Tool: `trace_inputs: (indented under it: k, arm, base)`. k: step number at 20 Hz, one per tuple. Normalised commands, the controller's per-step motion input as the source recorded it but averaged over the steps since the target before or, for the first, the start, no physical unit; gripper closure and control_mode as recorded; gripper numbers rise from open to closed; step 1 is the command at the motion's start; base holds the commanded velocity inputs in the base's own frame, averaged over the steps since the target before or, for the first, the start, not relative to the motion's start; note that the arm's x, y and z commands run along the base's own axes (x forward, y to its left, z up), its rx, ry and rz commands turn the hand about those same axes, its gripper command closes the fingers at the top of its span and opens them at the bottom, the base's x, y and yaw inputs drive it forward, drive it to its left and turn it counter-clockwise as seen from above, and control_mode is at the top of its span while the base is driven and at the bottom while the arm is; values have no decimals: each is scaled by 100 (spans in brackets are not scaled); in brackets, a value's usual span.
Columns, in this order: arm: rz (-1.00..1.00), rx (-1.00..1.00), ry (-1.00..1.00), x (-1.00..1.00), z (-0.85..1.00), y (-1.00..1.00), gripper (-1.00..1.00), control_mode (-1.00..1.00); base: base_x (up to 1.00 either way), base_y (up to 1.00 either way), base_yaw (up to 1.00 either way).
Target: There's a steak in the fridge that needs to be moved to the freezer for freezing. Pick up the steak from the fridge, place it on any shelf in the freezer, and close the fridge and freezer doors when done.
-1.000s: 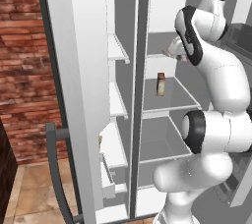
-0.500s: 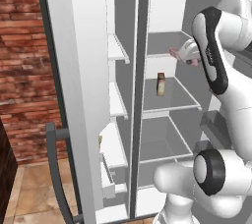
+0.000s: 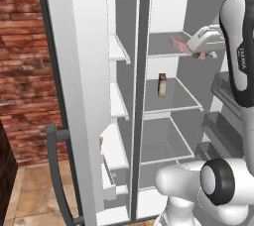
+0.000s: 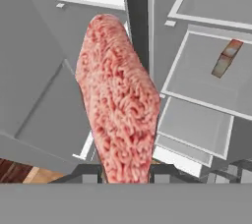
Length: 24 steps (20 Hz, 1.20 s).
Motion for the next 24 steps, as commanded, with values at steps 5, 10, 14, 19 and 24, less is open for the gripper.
trace_inputs:
  k: [5,10,14,19,24]
  arm:
    - [3,8,-2,-51,2,61,100,-100]
    - [1,0,0,-20,-1,72,100,-100]
    - [0,0,0,9,-14,59,100,-100]
    - [0,0,0,42,-13,35,100,-100]
    - [0,2,0,57,-9,30,100,-100]
  base:
    - [0,0,0]
    - [0,0,0]
    - [0,0,0]
    - [0,0,0]
    - [0,0,0]
